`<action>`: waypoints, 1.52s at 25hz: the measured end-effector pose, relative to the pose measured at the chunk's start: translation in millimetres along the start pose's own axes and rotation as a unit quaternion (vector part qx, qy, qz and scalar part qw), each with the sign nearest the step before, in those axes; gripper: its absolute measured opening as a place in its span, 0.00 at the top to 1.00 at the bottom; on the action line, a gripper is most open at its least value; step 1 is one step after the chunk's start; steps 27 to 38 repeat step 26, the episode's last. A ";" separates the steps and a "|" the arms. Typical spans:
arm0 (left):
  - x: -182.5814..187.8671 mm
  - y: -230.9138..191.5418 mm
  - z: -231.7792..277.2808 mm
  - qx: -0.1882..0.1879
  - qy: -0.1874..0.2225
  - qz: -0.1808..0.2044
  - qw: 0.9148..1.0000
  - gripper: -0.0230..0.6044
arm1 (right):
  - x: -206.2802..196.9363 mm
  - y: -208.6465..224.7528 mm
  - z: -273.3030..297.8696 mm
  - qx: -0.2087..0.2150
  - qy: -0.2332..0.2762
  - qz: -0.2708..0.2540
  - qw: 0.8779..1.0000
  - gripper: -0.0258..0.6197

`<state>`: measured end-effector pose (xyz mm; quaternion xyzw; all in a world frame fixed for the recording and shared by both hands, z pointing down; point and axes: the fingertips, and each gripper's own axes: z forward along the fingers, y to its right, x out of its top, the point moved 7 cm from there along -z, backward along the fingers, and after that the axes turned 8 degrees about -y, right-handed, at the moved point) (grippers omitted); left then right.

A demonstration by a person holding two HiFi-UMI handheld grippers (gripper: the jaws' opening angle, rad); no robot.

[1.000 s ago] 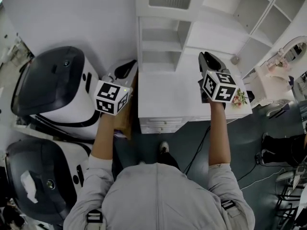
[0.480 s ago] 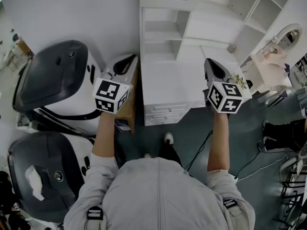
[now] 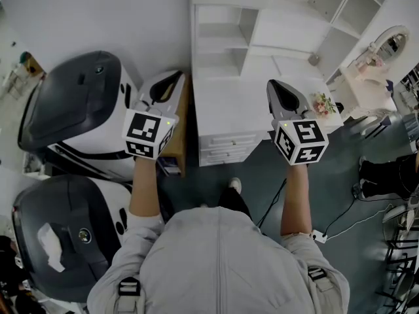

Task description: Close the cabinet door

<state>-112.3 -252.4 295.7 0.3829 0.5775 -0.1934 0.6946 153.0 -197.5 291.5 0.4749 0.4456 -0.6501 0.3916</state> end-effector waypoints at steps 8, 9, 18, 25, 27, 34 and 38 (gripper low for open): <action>4.7 19.2 0.1 -0.022 0.009 0.002 1.000 0.93 | 0.0 -6.3 -0.5 0.011 -0.003 -0.002 1.000 0.96; 4.4 20.1 1.0 -0.024 0.008 0.001 1.000 0.93 | 0.3 -5.9 -0.6 0.010 -0.002 -0.002 1.000 0.96; -0.1 31.0 6.4 -0.036 0.001 -0.014 0.999 0.93 | -4.6 -6.2 2.4 0.013 -0.004 0.009 1.000 0.96; -2.7 30.5 8.6 -0.032 -0.002 -0.017 0.999 0.93 | -10.2 -3.7 3.5 0.012 -0.013 0.007 1.000 0.96; -3.1 30.2 9.1 -0.031 -0.002 -0.017 0.999 0.93 | -10.8 -3.6 4.1 0.012 -0.013 0.007 1.000 0.96; -3.1 30.2 9.1 -0.031 -0.002 -0.017 0.999 0.93 | -10.8 -3.6 4.1 0.012 -0.013 0.007 1.000 0.96; -3.1 30.2 9.1 -0.031 -0.002 -0.017 0.999 0.93 | -10.8 -3.6 4.1 0.012 -0.013 0.007 1.000 0.96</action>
